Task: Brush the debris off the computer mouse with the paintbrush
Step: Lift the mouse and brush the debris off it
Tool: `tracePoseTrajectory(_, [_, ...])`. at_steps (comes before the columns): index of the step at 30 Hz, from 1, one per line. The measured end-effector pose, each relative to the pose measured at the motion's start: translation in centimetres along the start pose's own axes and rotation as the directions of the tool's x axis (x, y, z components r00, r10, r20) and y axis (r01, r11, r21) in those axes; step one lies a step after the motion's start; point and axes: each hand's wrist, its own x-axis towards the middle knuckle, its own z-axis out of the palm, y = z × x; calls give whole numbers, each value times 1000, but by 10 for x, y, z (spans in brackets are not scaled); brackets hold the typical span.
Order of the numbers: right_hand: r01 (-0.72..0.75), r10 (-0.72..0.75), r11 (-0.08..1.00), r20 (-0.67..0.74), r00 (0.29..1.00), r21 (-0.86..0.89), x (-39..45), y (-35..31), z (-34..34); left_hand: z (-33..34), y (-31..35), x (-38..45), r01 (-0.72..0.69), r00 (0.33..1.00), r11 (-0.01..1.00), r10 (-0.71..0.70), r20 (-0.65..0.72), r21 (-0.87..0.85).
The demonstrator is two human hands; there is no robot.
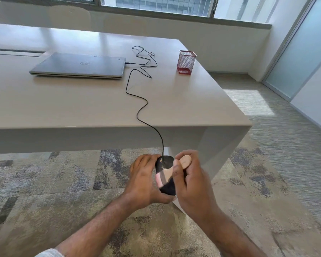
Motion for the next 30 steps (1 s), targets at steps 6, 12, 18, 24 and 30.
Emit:
tracePoseTrajectory(6, [46,-46,999,-54,997,3,-2,-1,-3,0,2,1,10,1000,1000,-9,12,-5])
tracePoseTrajectory(12, [23,-24,1000,-72,997,-13,2,-1,-6,1,2,0,6,1000,1000,-6,17,11])
tracePoseTrajectory(18, [-53,55,998,-83,995,25,-1,3,-2,2,5,-1,-9,1000,1000,9,8,-6])
tracePoseTrajectory(24, [-6,1,1000,-193,981,-23,13,5,-16,4,2,-3,2,1000,1000,-2,5,9])
tracePoseTrajectory(30, [-47,45,999,-58,997,-25,5,4,-8,6,1,-6,-17,1000,1000,17,8,16])
